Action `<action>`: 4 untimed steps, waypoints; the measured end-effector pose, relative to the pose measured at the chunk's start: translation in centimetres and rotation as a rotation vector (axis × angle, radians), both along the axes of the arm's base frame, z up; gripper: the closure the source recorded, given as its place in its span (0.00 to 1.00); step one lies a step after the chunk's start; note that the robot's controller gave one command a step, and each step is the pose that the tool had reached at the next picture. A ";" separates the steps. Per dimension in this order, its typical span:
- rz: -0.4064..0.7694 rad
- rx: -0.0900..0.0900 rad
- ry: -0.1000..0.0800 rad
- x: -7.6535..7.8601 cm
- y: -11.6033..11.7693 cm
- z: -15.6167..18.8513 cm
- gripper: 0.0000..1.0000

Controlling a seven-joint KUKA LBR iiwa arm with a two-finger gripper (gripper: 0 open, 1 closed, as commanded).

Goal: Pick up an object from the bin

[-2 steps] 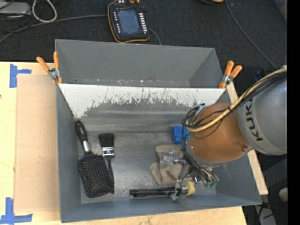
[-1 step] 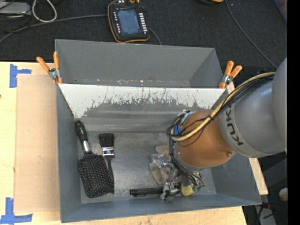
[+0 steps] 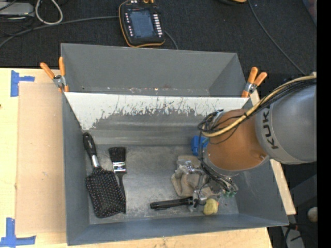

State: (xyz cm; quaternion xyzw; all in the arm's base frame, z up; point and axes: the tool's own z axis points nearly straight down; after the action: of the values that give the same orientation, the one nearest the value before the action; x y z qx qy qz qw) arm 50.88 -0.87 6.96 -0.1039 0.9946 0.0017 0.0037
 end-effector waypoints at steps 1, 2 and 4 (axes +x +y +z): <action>-0.001 0.005 0.001 -2.5 3.6 0.4 1.00; -0.002 0.005 0.001 -2.5 3.6 0.4 1.00; -0.004 0.005 0.005 -2.6 3.6 1.7 1.00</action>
Offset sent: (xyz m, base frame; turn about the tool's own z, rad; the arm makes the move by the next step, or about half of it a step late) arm 0.0000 0.0000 0.0000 0.0000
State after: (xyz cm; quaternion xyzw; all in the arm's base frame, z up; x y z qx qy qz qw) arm 48.26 2.76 8.62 -0.1016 0.9948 0.0045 0.0015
